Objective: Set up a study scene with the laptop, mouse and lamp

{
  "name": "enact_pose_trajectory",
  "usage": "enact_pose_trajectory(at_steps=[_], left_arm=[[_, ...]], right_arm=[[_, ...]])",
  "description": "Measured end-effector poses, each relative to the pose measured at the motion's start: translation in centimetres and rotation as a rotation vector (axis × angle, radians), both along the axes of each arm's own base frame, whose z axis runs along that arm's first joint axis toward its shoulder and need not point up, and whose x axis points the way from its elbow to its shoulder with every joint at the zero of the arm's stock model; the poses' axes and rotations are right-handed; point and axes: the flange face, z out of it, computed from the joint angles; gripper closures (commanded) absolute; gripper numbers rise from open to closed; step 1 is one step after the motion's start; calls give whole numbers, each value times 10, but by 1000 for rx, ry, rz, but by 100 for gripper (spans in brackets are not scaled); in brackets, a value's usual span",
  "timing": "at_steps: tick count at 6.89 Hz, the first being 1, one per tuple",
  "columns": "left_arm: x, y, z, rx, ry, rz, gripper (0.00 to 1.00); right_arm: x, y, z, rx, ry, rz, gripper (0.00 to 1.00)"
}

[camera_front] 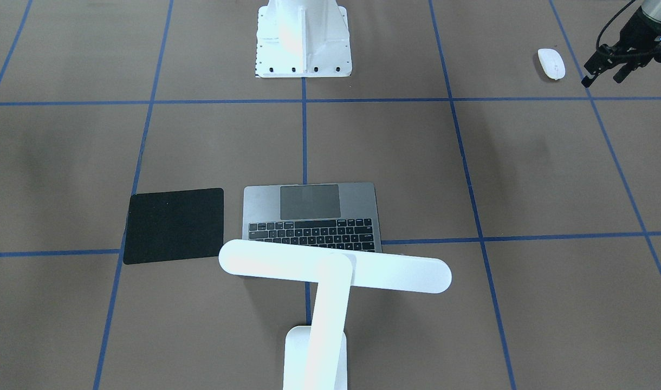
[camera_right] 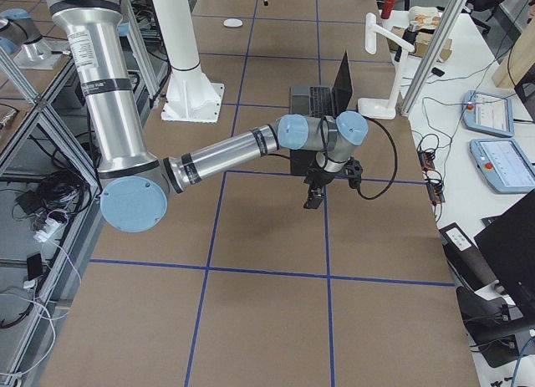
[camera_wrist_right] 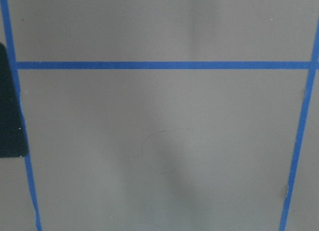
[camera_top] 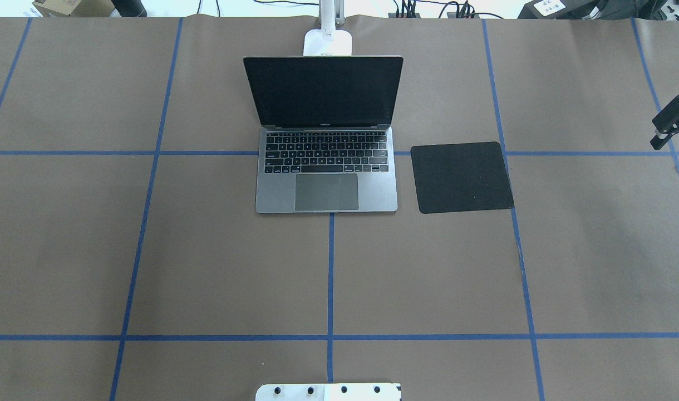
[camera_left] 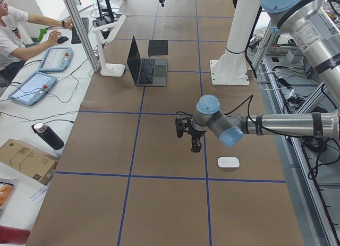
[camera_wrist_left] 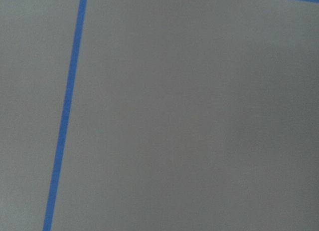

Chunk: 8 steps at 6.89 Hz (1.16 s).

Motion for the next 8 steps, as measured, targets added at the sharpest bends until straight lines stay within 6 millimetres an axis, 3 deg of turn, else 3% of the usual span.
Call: enact_pose_trajectory(at_steps=[1,3,6,8], left_arm=[[-7,13,12,-33,-1,-16,0],[-5,22,31,-34,-2,8,1],[21,13,63,1,-57,47,1],[50,26,70,-54,-57,71,1]], right_arm=[[6,14,-3,14,13,31,1],[10,22,-7,34,17,52,1],[10,23,-9,52,18,55,1],[10,23,-10,59,16,55,1]])
